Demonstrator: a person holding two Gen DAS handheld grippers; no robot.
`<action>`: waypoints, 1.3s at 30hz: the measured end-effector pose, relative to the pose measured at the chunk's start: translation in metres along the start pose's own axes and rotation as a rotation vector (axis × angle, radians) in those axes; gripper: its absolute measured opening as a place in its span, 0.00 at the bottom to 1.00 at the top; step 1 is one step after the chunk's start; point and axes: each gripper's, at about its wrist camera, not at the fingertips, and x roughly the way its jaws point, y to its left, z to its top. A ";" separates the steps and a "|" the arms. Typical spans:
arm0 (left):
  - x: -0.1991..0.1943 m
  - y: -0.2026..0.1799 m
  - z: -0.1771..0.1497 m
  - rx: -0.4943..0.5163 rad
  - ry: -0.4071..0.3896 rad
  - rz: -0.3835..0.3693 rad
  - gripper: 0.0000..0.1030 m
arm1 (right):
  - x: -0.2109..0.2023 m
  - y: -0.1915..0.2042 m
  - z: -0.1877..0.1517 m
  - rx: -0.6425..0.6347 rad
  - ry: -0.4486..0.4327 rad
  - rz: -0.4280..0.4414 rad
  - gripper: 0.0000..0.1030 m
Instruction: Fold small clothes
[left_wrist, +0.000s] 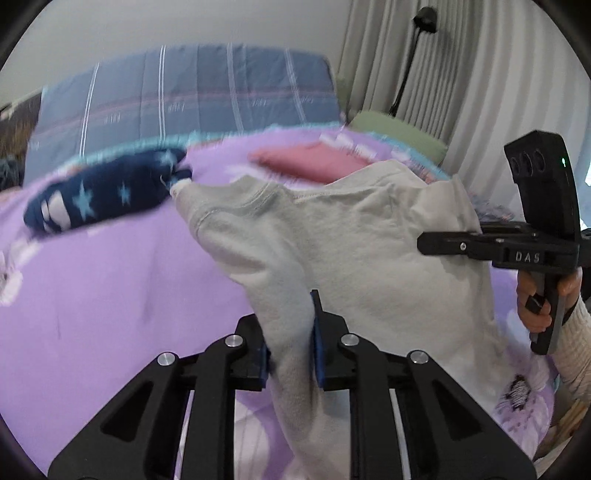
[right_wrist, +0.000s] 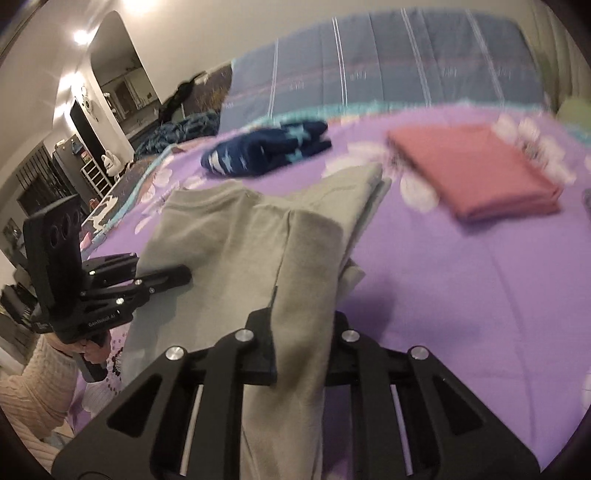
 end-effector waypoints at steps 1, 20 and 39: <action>-0.009 -0.006 0.004 0.011 -0.024 -0.003 0.17 | -0.010 0.003 0.001 -0.004 -0.022 -0.007 0.14; -0.067 -0.197 0.082 0.331 -0.275 -0.169 0.16 | -0.251 -0.018 -0.031 0.033 -0.422 -0.320 0.13; -0.039 -0.264 0.112 0.423 -0.287 -0.233 0.16 | -0.313 -0.054 -0.051 0.072 -0.515 -0.467 0.13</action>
